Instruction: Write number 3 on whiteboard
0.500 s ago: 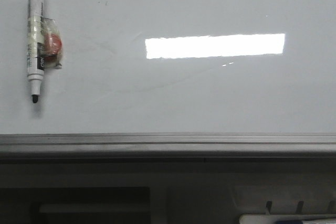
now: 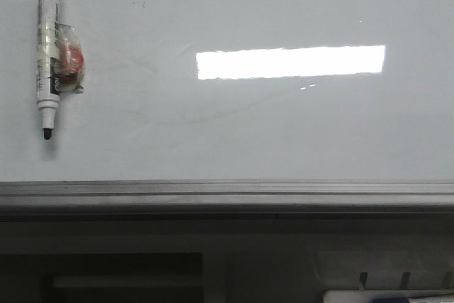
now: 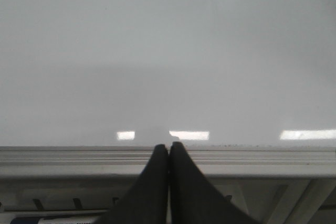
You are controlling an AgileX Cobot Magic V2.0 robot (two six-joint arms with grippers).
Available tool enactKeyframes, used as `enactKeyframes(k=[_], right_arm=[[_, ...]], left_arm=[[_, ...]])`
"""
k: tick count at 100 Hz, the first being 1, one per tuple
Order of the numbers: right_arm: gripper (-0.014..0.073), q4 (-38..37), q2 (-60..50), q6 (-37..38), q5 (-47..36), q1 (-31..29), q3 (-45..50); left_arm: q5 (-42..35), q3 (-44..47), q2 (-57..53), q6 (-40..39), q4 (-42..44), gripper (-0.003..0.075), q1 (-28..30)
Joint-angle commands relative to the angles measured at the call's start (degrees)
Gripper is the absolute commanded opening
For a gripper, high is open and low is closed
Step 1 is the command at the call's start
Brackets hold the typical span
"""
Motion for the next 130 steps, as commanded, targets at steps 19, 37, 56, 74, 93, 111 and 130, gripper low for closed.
enactKeyframes(k=[19, 37, 56, 74, 93, 111, 130], right_arm=[[-0.0041, -0.7, -0.8, -0.1, -0.4, -0.2, 1.7], [-0.0041, -0.7, -0.8, -0.1, -0.4, -0.2, 1.7], [-0.0041, -0.7, -0.8, -0.1, -1.2, -0.2, 1.7], [-0.0041, -0.7, -0.8, -0.1, -7.5, -0.2, 1.7], [-0.0041, -0.7, -0.8, -0.1, -11.4, -0.2, 1.7], [-0.0041, -0.7, -0.8, -0.1, -13.8, -0.2, 1.7], [-0.0041, -0.4, -0.8, -0.1, -18.0, -0.2, 1.7]], left_arm=[[-2.6, 0.7, -1.4, 0.0, -0.5, -0.0021, 0.2], [-2.6, 0.7, -1.4, 0.0, -0.5, -0.0021, 0.2], [-6.8, 0.7, -1.4, -0.1, -0.6, -0.0021, 0.2], [-9.3, 0.7, -1.4, -0.1, -0.5, -0.0021, 0.2], [-9.4, 0.7, -1.4, -0.1, -0.5, -0.0021, 0.2], [-14.8, 0.7, -1.4, -0.1, -0.7, -0.0021, 0.2], [-16.3, 0.7, -1.4, -0.1, -0.7, -0.0021, 0.2]])
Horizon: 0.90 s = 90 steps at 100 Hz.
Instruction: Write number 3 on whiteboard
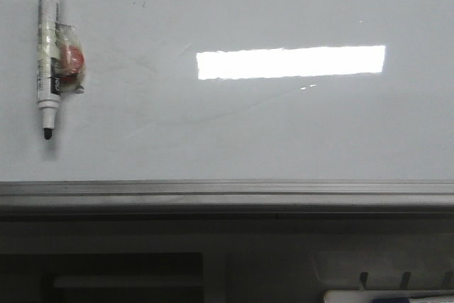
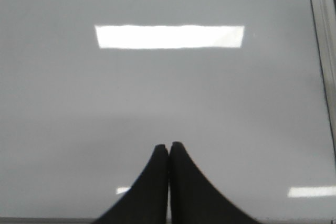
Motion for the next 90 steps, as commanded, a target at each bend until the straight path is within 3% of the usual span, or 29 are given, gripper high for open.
enactKeyframes(k=[1, 11, 31, 57, 70, 90], right_arm=[[-0.0041, -0.4, -0.8, -0.1, -6.1, -0.2, 1.7], [-0.0041, -0.1, -0.8, -0.1, -5.9, -0.1, 1.7], [-0.0041, 7.4, 1.4, -0.1, -1.2, -0.1, -0.3], [-0.0041, 19.8, 12.3, -0.1, 1.9, -0.1, -4.5], [-0.0041, 20.3, 17.6, -0.1, 6.1, -0.1, -8.4], [-0.0041, 20.5, 21.2, -0.1, 10.8, 1.2, -13.1]], left_arm=[[-6.3, 0.6, -1.4, -0.1, -0.5, -0.0021, 0.2], [-6.4, -0.2, -1.4, -0.1, -0.5, -0.0021, 0.2], [-2.0, -3.4, -0.1, -0.1, 0.1, -0.0021, 0.2], [5.5, -17.5, 5.6, -0.1, 1.5, -0.0021, 0.2], [9.5, -21.9, 8.2, -0.1, 3.6, -0.0021, 0.2], [9.5, -22.2, 9.5, -0.1, 2.4, -0.0017, 0.2]])
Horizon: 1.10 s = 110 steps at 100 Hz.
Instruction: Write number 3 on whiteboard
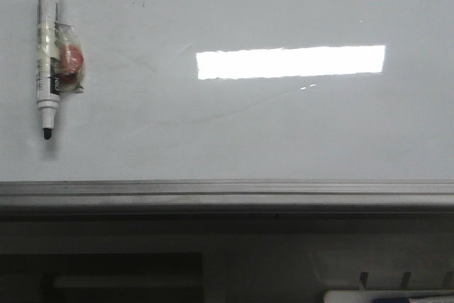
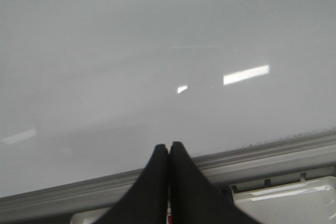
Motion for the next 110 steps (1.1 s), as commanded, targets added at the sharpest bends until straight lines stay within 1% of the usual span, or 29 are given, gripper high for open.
enactKeyframes(k=[1, 5, 9, 12, 16, 17, 19, 20, 24, 27, 31, 39, 45, 52, 57, 63, 71, 85, 97, 110], right_arm=[[-0.0041, 0.6, 1.4, -0.1, -2.5, 1.2, -2.9], [-0.0041, 0.6, 1.4, -0.1, -2.6, 1.9, -2.9], [-0.0041, 0.6, 1.4, -0.1, -2.6, 2.4, -2.9], [-0.0041, 0.6, 1.4, -0.1, -2.6, 2.7, -2.9], [-0.0041, 0.6, 1.4, -0.1, -2.6, 2.9, -2.9], [-0.0041, 0.6, 1.4, -0.1, -2.6, 2.9, -2.9], [-0.0041, 0.6, 1.4, -0.1, -2.5, 3.0, -2.9], [-0.0041, 0.6, 1.4, -0.1, -2.4, 3.0, -2.9], [-0.0041, 0.6, 1.4, -0.1, -1.8, 3.1, -2.9], [-0.0041, 0.6, 1.4, -0.1, -1.1, 3.1, -2.9], [-0.0041, 0.6, 1.4, -0.1, -0.9, 3.1, -2.9], [-0.0041, 0.6, 1.4, -0.1, -1.6, 3.1, -2.9], [-0.0041, 0.6, 1.4, -0.1, -2.0, 3.1, -2.9], [-0.0041, 1.6, 1.4, -0.1, -0.9, 3.1, -2.9], [-0.0041, 2.7, 1.4, -0.1, 0.5, 3.1, -2.9], [-0.0041, 2.7, 1.4, -0.1, 0.1, 3.1, -2.9], [-0.0041, 2.7, 1.4, -0.1, -1.7, 3.1, -2.9], [-0.0041, 2.7, 1.4, -0.1, -3.8, 3.1, -2.9], [-0.0041, 3.0, 1.4, -0.1, -3.9, 3.1, -3.0], [-0.0041, 3.1, 1.4, -0.1, -3.9, 3.1, -3.0]], left_arm=[[-3.6, -2.0, 1.2, -0.1, -0.8, -0.0013, 0.2], [-3.7, -2.0, 1.2, 0.2, -1.3, 0.0011, 0.2], [-3.7, -2.0, 1.2, 1.0, -1.3, 0.0066, 0.2], [-3.9, -2.0, 1.2, 1.9, -1.3, 0.0119, 0.2], [-4.0, -2.0, 1.2, 2.3, -1.4, 0.0215, 0.2], [-4.0, -2.0, 1.2, 2.3, -1.6, 0.0249, 0.2], [-4.0, -2.0, 1.2, 2.3, -2.2, 0.0283, 0.2], [-3.8, -2.0, 1.2, 2.3, -2.2, 0.0318, 0.2], [-3.7, -1.9, 1.4, 2.3, -3.6, 0.0405, 0.2], [-3.9, -1.7, 1.5, 2.2, -5.2, 0.0446, 0.2], [-4.9, -1.0, 1.5, 2.2, -8.5, 0.0476, 0.2], [-8.9, 1.4, 1.5, 2.3, -12.6, 0.0465, 0.2], [-13.5, 4.2, 1.5, 2.3, -12.7, 0.0446, 0.2], [-16.3, 6.1, 1.5, 2.4, -12.7, 0.0437, 0.1], [-16.6, 6.3, 1.5, 2.4, -12.7, 0.0437, -0.2], [-17.3, 6.3, 1.5, 2.4, -12.5, 0.0437, -1.4], [-17.9, 6.3, 1.5, 5.3, -12.5, 0.0437, -3.8], [-17.9, 6.3, 1.5, 6.7, -12.5, 0.0436, -11.0], [-18.6, 6.3, 1.5, 6.7, -12.8, 0.0436, -19.6], [-22.4, 6.3, 3.2, 6.7, -12.6, 0.0436, -28.4]])
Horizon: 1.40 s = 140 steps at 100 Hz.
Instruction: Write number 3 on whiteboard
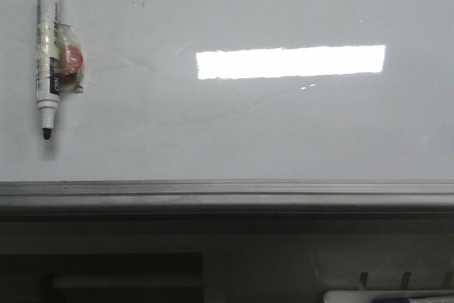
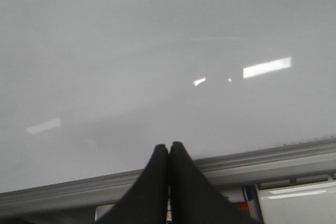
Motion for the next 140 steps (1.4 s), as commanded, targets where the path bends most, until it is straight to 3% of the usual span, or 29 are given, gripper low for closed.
enactKeyframes(k=[1, 24, 45, 64, 78, 107, 124, 140], right_arm=[[-0.0041, 0.7, 0.9, -0.1, -4.6, 0.1, -2.2], [-0.0041, 0.7, 0.9, -0.1, -4.6, 0.1, -2.2], [-0.0041, 0.7, 0.9, -0.1, -4.6, 0.1, -2.2], [-0.0041, 0.7, 0.9, -0.1, -4.6, 0.1, -2.2], [-0.0041, 0.7, 0.9, -0.1, -4.6, 0.1, -2.2], [-0.0041, 0.7, 0.9, -0.1, -4.6, 0.1, -2.2], [-0.0041, 0.7, 0.9, -0.1, -4.6, 0.1, -2.2], [-0.0041, 0.7, 0.9, -0.1, -4.8, 0.1, -2.2]], left_arm=[[-7.7, -1.6, 2.7, 0.3, -0.4, 0.0436, -5.9], [-14.5, -1.6, 14.9, 0.3, 3.9, 0.0436, -17.2], [-28.9, -1.7, 28.7, 0.3, -5.2, 0.0437, -19.3], [-29.0, -4.5, 39.1, -0.2, -5.7, 0.0437, -21.1], [-29.2, -6.4, 44.2, -0.2, -11.7, 0.0437, -22.5], [-28.4, -7.9, 49.4, -0.2, -17.1, 0.0432, -22.5], [-26.4, -7.9, 51.4, -0.2, -17.3, 0.0292, -22.5], [-23.5, -7.9, 51.9, -0.2, -17.3, 0.0025, -22.5]])
